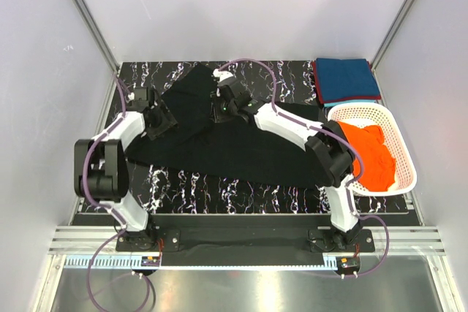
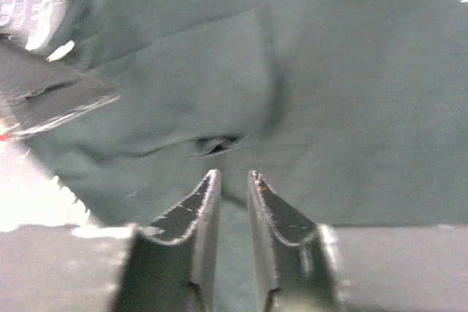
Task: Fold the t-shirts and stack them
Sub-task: Fold the tshirt
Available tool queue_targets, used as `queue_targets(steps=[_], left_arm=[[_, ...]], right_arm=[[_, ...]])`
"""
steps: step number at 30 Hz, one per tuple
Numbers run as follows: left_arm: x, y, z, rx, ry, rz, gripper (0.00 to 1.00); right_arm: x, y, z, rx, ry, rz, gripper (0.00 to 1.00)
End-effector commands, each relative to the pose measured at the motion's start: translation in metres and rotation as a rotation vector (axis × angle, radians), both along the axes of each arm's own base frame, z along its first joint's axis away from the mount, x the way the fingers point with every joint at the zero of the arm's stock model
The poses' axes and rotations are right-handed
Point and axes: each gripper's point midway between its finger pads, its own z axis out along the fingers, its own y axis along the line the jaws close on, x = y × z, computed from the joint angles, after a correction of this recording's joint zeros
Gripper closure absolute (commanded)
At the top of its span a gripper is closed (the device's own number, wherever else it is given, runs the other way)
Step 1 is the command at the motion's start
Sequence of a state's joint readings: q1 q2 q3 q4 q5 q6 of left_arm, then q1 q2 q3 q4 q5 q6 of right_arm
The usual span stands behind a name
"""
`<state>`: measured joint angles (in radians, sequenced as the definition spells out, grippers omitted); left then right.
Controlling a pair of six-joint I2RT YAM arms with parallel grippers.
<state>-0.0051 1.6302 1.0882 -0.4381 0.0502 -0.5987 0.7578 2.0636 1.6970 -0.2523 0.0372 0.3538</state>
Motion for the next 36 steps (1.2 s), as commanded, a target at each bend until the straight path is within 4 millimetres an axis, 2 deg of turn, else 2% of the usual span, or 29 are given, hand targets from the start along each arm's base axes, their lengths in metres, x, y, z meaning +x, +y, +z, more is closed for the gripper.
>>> queue_targets(steps=[1, 2, 3, 5, 6, 8, 9, 10, 11, 13, 14, 17, 22, 25, 28, 29, 31, 32, 34, 36], left_arm=[[0.006, -0.007, -0.006, -0.051, 0.002, -0.035, 0.35], [0.003, -0.006, -0.013, -0.046, 0.024, -0.030, 0.34], [0.001, -0.003, -0.017, -0.044, 0.035, -0.015, 0.34], [-0.005, 0.005, -0.026, -0.046, 0.068, 0.026, 0.34], [-0.006, 0.011, -0.028, -0.050, 0.076, 0.049, 0.34], [-0.012, 0.017, -0.035, -0.048, 0.099, 0.078, 0.34], [-0.014, 0.020, -0.038, -0.046, 0.107, 0.092, 0.33], [-0.015, 0.022, -0.039, -0.039, 0.113, 0.096, 0.33], [-0.017, 0.024, -0.041, -0.033, 0.121, 0.103, 0.34], [-0.020, 0.030, -0.043, -0.005, 0.132, 0.121, 0.34], [-0.022, 0.031, -0.044, 0.003, 0.137, 0.125, 0.33], [-0.030, 0.039, -0.050, 0.045, 0.166, 0.149, 0.33], [-0.046, 0.054, -0.059, 0.123, 0.230, 0.206, 0.33], [-0.050, 0.058, -0.053, 0.141, 0.223, 0.226, 0.33], [-0.050, 0.058, -0.041, 0.140, 0.193, 0.236, 0.33], [-0.048, 0.059, -0.035, 0.139, 0.179, 0.240, 0.32], [-0.045, 0.060, -0.020, 0.144, 0.139, 0.239, 0.32], [-0.043, 0.059, -0.014, 0.143, 0.122, 0.233, 0.32], [-0.037, 0.059, 0.001, 0.143, 0.081, 0.217, 0.32], [-0.034, 0.056, 0.008, 0.140, 0.057, 0.201, 0.31]], right_arm=[[-0.019, 0.041, 0.016, 0.140, 0.064, 0.159, 0.77], [-0.020, 0.050, 0.021, 0.164, 0.069, 0.178, 0.79], [-0.023, 0.057, 0.008, 0.174, 0.109, 0.217, 0.80], [-0.022, 0.067, 0.007, 0.199, 0.129, 0.231, 0.80], [-0.023, 0.072, -0.007, 0.198, 0.158, 0.242, 0.80], [-0.023, 0.081, -0.007, 0.222, 0.173, 0.267, 0.80], [-0.026, 0.085, -0.022, 0.223, 0.209, 0.288, 0.80], [-0.028, 0.086, -0.027, 0.222, 0.225, 0.294, 0.79], [-0.029, 0.084, -0.042, 0.205, 0.248, 0.286, 0.80], [-0.030, 0.078, -0.057, 0.179, 0.268, 0.267, 0.81], [-0.033, 0.071, -0.072, 0.148, 0.278, 0.256, 0.81], [-0.032, 0.052, -0.095, 0.073, 0.274, 0.203, 0.82], [-0.021, 0.027, -0.116, 0.019, 0.279, 0.151, 0.82], [-0.015, 0.017, -0.114, 0.011, 0.270, 0.135, 0.82], [-0.015, 0.015, -0.095, 0.024, 0.246, 0.140, 0.81], [-0.014, 0.016, -0.077, 0.046, 0.223, 0.148, 0.81], [-0.022, 0.013, -0.067, 0.057, 0.226, 0.151, 0.78], [-0.025, 0.012, -0.048, 0.081, 0.210, 0.154, 0.78], [-0.033, 0.007, -0.031, 0.101, 0.210, 0.138, 0.75], [-0.036, 0.001, -0.026, 0.110, 0.222, 0.108, 0.71]])
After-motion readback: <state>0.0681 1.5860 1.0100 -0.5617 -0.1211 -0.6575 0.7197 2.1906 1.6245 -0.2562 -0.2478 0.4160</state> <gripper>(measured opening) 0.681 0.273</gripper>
